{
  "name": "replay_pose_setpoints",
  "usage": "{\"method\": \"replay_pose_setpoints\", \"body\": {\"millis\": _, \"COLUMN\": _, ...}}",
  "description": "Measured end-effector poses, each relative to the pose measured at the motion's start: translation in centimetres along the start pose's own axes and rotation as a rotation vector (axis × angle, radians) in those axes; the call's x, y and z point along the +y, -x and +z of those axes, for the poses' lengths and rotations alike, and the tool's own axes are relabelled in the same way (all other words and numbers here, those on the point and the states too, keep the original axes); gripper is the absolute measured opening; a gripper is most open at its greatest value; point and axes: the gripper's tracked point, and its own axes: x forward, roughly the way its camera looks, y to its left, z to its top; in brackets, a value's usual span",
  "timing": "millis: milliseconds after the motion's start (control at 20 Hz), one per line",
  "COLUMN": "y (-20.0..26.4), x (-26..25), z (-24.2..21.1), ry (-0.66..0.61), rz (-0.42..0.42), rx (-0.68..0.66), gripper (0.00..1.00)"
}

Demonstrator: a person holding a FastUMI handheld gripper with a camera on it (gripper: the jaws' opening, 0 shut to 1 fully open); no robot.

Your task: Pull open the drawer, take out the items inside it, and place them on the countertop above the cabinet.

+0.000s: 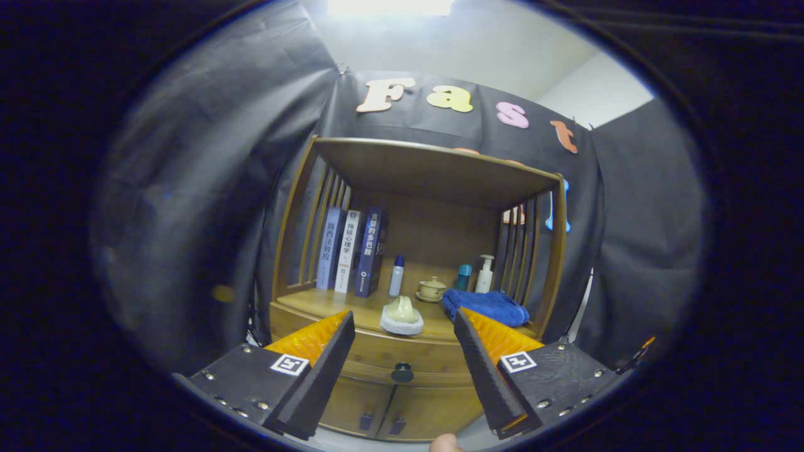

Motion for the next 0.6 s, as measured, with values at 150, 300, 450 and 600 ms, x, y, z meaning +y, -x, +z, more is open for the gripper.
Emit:
{"method": "replay_pose_setpoints", "body": {"millis": 150, "y": 2.8, "x": -1.3, "z": 1.6, "ry": -0.053, "rz": -0.016, "rx": 0.056, "gripper": 0.96}}
{"method": "replay_pose_setpoints", "body": {"millis": 300, "y": 5.4, "x": -2.7, "z": 2.7, "ry": -0.072, "rz": -0.03, "rx": 0.105, "gripper": 0.96}}
{"method": "replay_pose_setpoints", "body": {"millis": 450, "y": 7.8, "x": -3.6, "z": 2.0, "ry": -0.12, "rz": -0.007, "rx": 0.188, "gripper": 0.96}}
{"method": "replay_pose_setpoints", "body": {"millis": 600, "y": 8.2, "x": -6.9, "z": 2.4, "ry": -0.147, "rz": -0.1, "rx": 0.19, "gripper": 0.96}}
